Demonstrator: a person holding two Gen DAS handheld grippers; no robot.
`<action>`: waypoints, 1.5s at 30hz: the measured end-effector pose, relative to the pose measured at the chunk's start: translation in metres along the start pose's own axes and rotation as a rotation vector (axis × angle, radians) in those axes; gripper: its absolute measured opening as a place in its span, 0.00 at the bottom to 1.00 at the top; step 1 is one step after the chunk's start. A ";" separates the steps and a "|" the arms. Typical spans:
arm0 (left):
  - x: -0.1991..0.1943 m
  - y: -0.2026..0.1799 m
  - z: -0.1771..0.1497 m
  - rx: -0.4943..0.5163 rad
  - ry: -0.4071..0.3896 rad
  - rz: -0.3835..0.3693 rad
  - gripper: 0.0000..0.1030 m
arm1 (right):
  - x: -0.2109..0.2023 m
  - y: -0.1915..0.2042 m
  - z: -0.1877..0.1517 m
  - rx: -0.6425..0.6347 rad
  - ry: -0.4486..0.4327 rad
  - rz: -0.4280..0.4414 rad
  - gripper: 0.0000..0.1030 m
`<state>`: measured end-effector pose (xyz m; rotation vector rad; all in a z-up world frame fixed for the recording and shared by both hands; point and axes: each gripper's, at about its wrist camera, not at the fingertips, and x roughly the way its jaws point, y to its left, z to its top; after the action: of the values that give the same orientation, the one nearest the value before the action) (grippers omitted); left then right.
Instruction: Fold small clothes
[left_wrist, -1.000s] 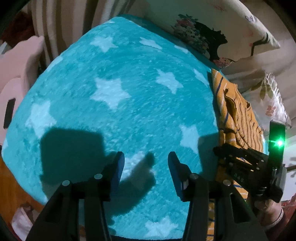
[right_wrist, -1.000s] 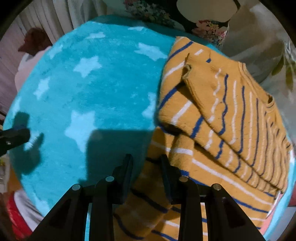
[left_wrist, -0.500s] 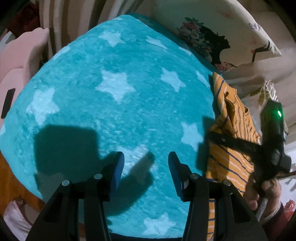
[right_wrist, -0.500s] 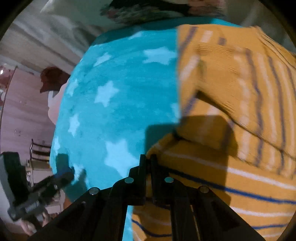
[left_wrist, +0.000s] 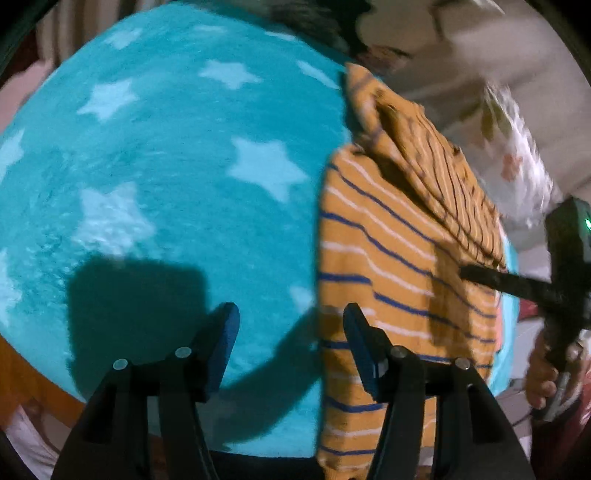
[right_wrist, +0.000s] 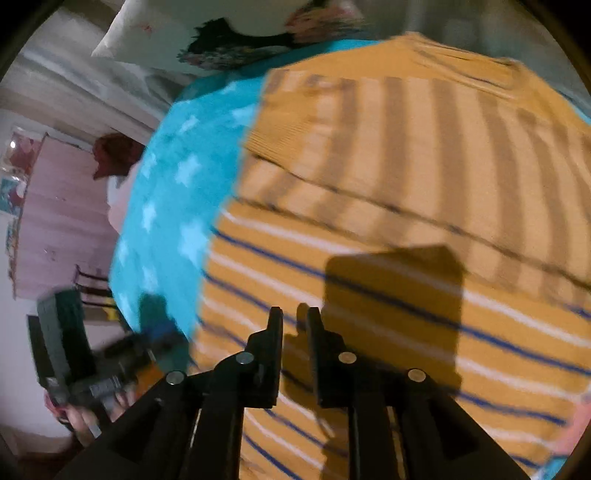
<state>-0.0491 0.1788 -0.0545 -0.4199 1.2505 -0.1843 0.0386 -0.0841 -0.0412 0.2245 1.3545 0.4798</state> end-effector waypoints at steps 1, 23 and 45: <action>0.003 -0.008 -0.004 0.015 0.005 -0.008 0.55 | -0.007 -0.011 -0.014 -0.001 0.010 -0.025 0.19; -0.003 -0.053 -0.102 0.045 -0.009 0.025 0.71 | -0.077 -0.147 -0.231 0.277 -0.119 0.100 0.47; 0.016 -0.034 -0.118 -0.107 0.093 -0.147 0.72 | -0.040 -0.159 -0.257 0.299 -0.043 0.228 0.48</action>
<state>-0.1520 0.1172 -0.0844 -0.6029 1.3250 -0.2651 -0.1843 -0.2727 -0.1278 0.6363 1.3621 0.4572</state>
